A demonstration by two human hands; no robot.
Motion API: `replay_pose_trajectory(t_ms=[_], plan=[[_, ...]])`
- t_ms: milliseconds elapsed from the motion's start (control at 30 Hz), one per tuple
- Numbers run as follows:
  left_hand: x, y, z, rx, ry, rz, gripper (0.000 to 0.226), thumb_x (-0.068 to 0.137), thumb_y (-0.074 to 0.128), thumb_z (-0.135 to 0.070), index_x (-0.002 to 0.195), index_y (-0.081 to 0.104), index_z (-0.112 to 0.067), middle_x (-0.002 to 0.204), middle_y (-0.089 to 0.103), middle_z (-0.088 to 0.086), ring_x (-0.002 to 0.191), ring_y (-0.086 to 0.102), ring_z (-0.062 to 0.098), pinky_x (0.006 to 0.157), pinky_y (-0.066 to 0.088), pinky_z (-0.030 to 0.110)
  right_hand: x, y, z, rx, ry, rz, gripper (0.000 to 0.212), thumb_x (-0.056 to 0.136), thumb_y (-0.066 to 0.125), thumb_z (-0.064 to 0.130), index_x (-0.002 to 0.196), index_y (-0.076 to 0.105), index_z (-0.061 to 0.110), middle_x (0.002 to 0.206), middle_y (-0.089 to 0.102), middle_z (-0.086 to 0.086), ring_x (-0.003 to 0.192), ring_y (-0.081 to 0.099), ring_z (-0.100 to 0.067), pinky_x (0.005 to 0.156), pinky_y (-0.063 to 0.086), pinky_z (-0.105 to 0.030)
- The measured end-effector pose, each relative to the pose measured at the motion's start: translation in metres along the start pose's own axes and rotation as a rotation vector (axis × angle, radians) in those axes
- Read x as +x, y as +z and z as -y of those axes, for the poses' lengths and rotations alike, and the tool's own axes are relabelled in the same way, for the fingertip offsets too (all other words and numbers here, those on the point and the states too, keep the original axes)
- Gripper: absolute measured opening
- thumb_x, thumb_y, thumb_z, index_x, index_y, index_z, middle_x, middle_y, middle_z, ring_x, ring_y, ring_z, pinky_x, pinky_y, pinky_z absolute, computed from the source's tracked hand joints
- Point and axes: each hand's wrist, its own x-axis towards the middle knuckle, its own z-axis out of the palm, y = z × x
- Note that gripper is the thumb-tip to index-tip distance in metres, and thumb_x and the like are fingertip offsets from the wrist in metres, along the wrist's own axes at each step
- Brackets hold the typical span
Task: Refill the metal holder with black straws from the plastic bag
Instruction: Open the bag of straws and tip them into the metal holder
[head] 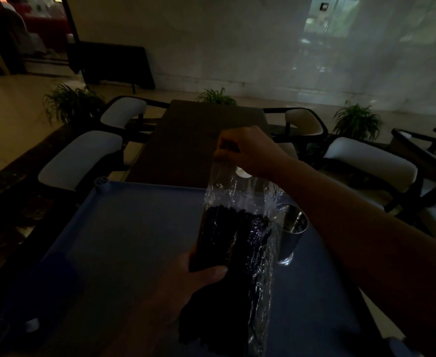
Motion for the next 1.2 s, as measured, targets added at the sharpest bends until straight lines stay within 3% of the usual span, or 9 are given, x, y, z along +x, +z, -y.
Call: replay_pose_trajectory(t_ms=[267,367,433,533,633,800,967,1100,1200], plan=[[-0.001,0.001,-0.003,-0.03,0.0,0.06,0.044,0.056,0.088,-0.01,0.097,0.075,-0.017,0.095,0.078,0.01,0.083,0.075,0.025,0.064,0.059,0.027,0.005,-0.001,-0.005,-0.002,0.042,-0.051,0.018,0.092,0.064,0.024,0.092,0.067,0.007,0.078,0.062,0.0,0.059,0.046,0.005,0.061,0.041,-0.013],[-0.001,0.0,-0.003,-0.021,-0.027,0.023,0.06,0.057,0.083,-0.005,0.114,0.064,-0.004,0.098,0.077,0.013,0.085,0.075,0.026,0.065,0.059,0.029,0.005,-0.006,-0.011,-0.016,0.092,-0.057,0.017,0.092,0.064,0.023,0.093,0.067,0.006,0.079,0.06,0.001,0.06,0.045,0.006,0.059,0.036,-0.012],[-0.002,0.0,-0.006,-0.008,-0.023,0.016,0.062,0.061,0.082,-0.004,0.119,0.061,-0.004,0.104,0.075,0.014,0.091,0.073,0.028,0.07,0.058,0.033,0.004,-0.012,-0.014,0.001,0.145,-0.084,0.018,0.092,0.064,0.024,0.094,0.066,0.006,0.078,0.062,-0.002,0.06,0.05,0.001,0.061,0.039,-0.015],[-0.005,-0.001,-0.006,-0.04,-0.021,-0.008,0.05,0.06,0.081,-0.003,0.108,0.069,-0.009,0.095,0.077,0.014,0.081,0.075,0.027,0.061,0.059,0.032,0.0,-0.022,-0.019,0.067,0.202,-0.161,0.022,0.093,0.061,0.028,0.092,0.066,0.007,0.074,0.064,-0.003,0.064,0.062,-0.015,0.063,0.049,-0.022],[-0.007,0.0,-0.005,-0.081,-0.024,-0.004,0.061,0.059,0.083,0.004,0.115,0.061,0.002,0.095,0.074,0.021,0.078,0.073,0.03,0.058,0.059,0.032,-0.008,-0.028,-0.02,0.133,0.214,-0.085,0.023,0.093,0.058,0.038,0.088,0.063,0.017,0.069,0.061,0.005,0.064,0.065,-0.017,0.065,0.052,-0.027],[-0.005,-0.001,-0.005,-0.067,-0.033,-0.011,0.061,0.058,0.08,-0.004,0.116,0.061,-0.003,0.103,0.074,0.021,0.09,0.072,0.035,0.07,0.06,0.04,-0.018,-0.02,-0.031,0.063,0.214,0.092,0.023,0.09,0.059,0.049,0.077,0.057,0.03,0.068,0.058,0.01,0.057,0.055,-0.003,0.055,0.041,-0.019],[-0.005,0.002,-0.002,-0.041,-0.067,-0.012,0.068,0.043,0.09,-0.012,0.105,0.064,-0.005,0.085,0.078,0.012,0.073,0.075,0.025,0.058,0.057,0.033,-0.024,-0.012,-0.048,-0.035,0.249,-0.019,0.032,0.091,0.062,0.04,0.062,0.05,0.032,0.059,0.054,0.006,0.05,0.05,-0.008,0.056,0.044,-0.027],[-0.005,0.001,-0.002,-0.043,-0.064,-0.031,0.083,0.042,0.094,-0.014,0.116,0.059,-0.002,0.098,0.075,0.019,0.085,0.073,0.034,0.068,0.058,0.038,-0.025,-0.009,-0.053,-0.025,0.259,-0.085,0.028,0.091,0.062,0.038,0.068,0.056,0.024,0.059,0.053,0.008,0.05,0.048,-0.004,0.053,0.038,-0.021],[-0.006,0.004,-0.004,-0.089,-0.019,-0.046,0.05,0.051,0.089,-0.003,0.095,0.066,-0.01,0.079,0.078,0.01,0.069,0.075,0.025,0.054,0.059,0.032,-0.025,-0.014,-0.052,-0.048,0.297,-0.176,0.026,0.094,0.059,0.034,0.074,0.057,0.018,0.061,0.051,0.007,0.053,0.049,-0.005,0.057,0.039,-0.023]])
